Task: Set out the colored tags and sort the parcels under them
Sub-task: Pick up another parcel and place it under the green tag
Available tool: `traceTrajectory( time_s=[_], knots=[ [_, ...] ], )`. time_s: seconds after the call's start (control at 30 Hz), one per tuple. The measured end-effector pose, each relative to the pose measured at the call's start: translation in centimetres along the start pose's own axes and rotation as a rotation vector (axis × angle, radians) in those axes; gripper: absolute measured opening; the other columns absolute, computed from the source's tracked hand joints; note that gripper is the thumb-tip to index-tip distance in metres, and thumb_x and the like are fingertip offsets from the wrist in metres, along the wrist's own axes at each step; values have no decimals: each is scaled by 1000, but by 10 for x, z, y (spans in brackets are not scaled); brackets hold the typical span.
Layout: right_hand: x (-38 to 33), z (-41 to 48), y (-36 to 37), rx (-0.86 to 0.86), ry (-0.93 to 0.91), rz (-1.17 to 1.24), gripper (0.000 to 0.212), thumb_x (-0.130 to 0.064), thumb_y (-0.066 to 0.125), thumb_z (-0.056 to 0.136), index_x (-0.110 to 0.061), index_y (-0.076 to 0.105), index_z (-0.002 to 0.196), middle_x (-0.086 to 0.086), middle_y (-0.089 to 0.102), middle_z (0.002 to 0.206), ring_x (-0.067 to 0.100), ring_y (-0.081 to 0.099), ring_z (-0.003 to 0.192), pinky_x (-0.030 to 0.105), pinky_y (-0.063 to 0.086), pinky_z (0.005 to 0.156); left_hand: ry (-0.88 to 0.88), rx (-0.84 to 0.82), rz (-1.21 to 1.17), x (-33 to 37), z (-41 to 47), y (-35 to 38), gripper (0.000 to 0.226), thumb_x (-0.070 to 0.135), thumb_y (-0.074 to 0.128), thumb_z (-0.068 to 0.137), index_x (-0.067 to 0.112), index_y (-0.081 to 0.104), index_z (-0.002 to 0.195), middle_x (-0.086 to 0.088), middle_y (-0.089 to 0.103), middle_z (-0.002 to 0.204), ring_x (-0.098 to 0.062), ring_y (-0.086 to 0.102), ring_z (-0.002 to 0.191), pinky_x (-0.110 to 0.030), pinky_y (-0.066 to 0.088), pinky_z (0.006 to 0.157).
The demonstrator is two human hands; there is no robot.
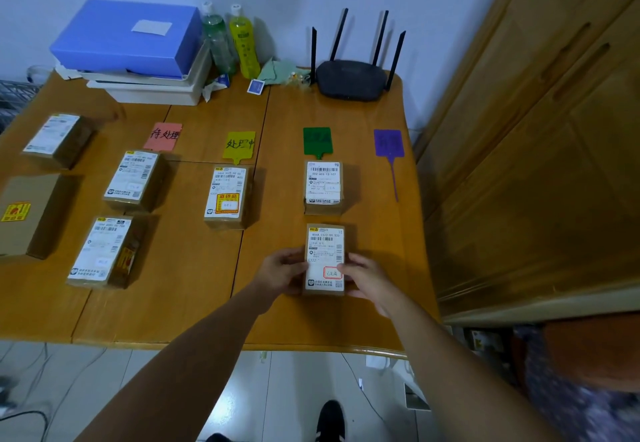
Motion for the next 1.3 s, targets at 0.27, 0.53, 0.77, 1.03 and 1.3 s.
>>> traceTrajectory(
  time_s=[0.27, 0.53, 0.77, 1.03, 1.3],
  knots=[
    [-28, -21, -12, 91, -31, -72, 45, -23, 56, 101, -20, 48, 146, 6, 55, 143, 22, 54, 127, 39, 53, 99, 52, 30, 159, 30, -16, -8, 29, 15, 64, 101, 12, 62, 129, -6, 71, 113, -24, 68, 105, -42, 59, 85],
    [-157, -91, -12, 239, -285, -511, 46, -37, 50, 103, -19, 50, 145, 3, 52, 148, 24, 48, 135, 35, 40, 104, 413, 197, 873, 173, -81, -44, 46, 45, 55, 103, 17, 63, 138, -8, 64, 138, -26, 60, 125, -36, 51, 97],
    [-307, -206, 23, 419, -530, -924, 62, -53, 40, 101, -22, 37, 154, 4, 35, 161, 29, 37, 144, 44, 37, 115, 679, 473, 1415, 315, -193, -88, 63, 59, 24, 105, 19, 62, 135, -14, 58, 141, -34, 52, 132, -48, 45, 106],
    [-399, -297, 107, 544, -728, -985, 63, -54, 40, 101, -21, 35, 155, 4, 35, 161, 29, 35, 145, 45, 34, 116, 715, 592, 1412, 383, -288, -190, 65, 59, 19, 106, 20, 56, 141, -13, 53, 144, -34, 45, 136, -51, 40, 108],
    [-412, -303, 215, 498, -793, -951, 65, -54, 43, 101, -19, 36, 155, 4, 35, 161, 27, 37, 145, 41, 35, 115, 669, 662, 1399, 348, -327, -310, 66, 61, 19, 105, 21, 56, 141, -9, 53, 145, -32, 48, 135, -48, 41, 106]
  ],
)
Point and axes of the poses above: each hand's wrist, its own z-axis towards the middle knuckle, its own y-axis out of the palm, x = y × z, the point moved 5 cm from there along z, towards the middle knuckle
